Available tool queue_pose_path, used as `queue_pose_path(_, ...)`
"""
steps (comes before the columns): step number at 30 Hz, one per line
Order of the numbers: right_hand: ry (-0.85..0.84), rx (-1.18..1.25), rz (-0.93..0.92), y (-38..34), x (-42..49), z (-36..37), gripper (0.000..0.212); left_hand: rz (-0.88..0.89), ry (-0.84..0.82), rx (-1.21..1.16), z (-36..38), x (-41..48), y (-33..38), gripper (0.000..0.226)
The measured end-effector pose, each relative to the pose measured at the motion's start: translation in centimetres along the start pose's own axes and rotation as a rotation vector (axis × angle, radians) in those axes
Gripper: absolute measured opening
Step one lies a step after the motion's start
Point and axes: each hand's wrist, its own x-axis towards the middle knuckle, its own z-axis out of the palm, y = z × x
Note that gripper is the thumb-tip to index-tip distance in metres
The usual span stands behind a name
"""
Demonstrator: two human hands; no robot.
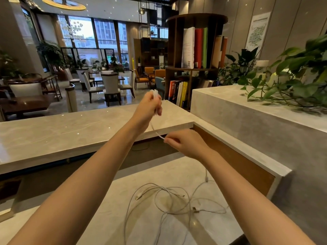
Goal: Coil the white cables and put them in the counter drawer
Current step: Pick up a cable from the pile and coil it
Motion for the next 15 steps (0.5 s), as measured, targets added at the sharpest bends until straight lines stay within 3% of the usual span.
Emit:
queue_pose_path(3, 0.102, 0.082, -0.073, -1.7, 0.8, -3.0, 0.02, 0.021, -0.149, 0.376, 0.1, -0.3, -1.3, 0.01)
queue_pose_path(6, 0.219, 0.166, -0.1, -2.0, 1.4, -5.6, 0.013, -0.044, -0.266, 0.379, 0.0, -1.0, -1.9, 0.02)
queue_pose_path(12, 0.338, 0.244, -0.017, -0.6, 2.5, -7.9, 0.015, -0.266, -0.428, -0.293, -0.2, -1.8, -2.3, 0.032)
queue_pose_path(15, 0.255, 0.269, 0.032, 0.6, 2.2, -7.9, 0.018, -0.333, -0.419, -0.542, -0.2, -1.9, -1.9, 0.027)
